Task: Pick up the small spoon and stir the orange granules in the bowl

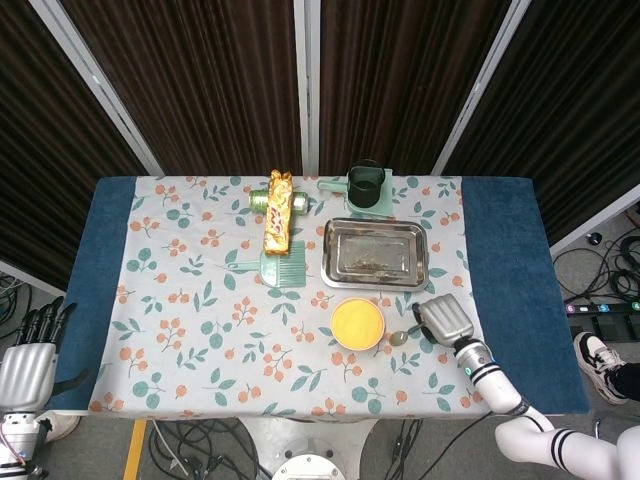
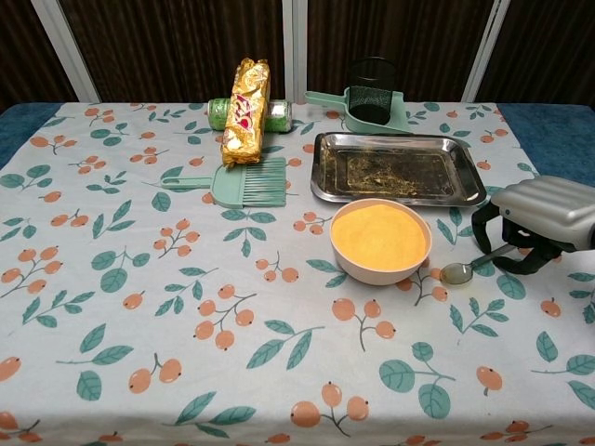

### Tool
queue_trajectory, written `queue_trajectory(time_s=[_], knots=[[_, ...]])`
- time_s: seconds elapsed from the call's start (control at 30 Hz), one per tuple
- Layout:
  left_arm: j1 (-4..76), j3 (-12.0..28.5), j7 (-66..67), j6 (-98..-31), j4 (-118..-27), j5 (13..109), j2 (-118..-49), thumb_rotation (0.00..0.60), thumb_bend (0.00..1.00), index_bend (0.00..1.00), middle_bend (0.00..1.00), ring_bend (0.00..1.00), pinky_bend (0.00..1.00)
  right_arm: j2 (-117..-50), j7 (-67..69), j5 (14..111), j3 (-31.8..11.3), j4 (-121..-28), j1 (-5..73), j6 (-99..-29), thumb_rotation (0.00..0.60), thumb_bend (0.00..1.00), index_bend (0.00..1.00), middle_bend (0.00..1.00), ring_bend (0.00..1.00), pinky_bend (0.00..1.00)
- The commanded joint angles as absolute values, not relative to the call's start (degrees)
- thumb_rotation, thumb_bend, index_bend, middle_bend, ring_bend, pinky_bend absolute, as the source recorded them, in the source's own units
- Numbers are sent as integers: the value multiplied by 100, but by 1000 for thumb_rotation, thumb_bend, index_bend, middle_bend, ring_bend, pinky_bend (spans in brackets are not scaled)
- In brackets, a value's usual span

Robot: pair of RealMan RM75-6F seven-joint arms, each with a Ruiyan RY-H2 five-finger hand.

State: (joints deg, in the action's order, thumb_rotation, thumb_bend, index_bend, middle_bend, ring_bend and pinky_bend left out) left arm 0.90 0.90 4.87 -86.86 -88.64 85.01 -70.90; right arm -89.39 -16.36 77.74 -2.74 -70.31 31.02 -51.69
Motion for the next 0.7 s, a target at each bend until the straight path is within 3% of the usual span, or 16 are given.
queue_trajectory(time_s=[0.03,0.4,0.7], knots=[[84,90,482,-8698,-8866,8505,-7083,600,0,113,76,52,84,-8803,-1635,7800,-287,-7162,3094,-5255,600,354,566,969,1000,1000],[70,86,473,-8754,-8874,8557,-7089,600,0,113,76,52,84,-7590,-1667,7931,-467,-8517,3244,-5398,600,361,583,973,1000,1000],[14,65,411,-8816,-8849,8564,-7082,600,0,113,76,52,84,-8136,-2565,7207,-834,-8815,3795,-5038,600,358,585,973,1000,1000]])
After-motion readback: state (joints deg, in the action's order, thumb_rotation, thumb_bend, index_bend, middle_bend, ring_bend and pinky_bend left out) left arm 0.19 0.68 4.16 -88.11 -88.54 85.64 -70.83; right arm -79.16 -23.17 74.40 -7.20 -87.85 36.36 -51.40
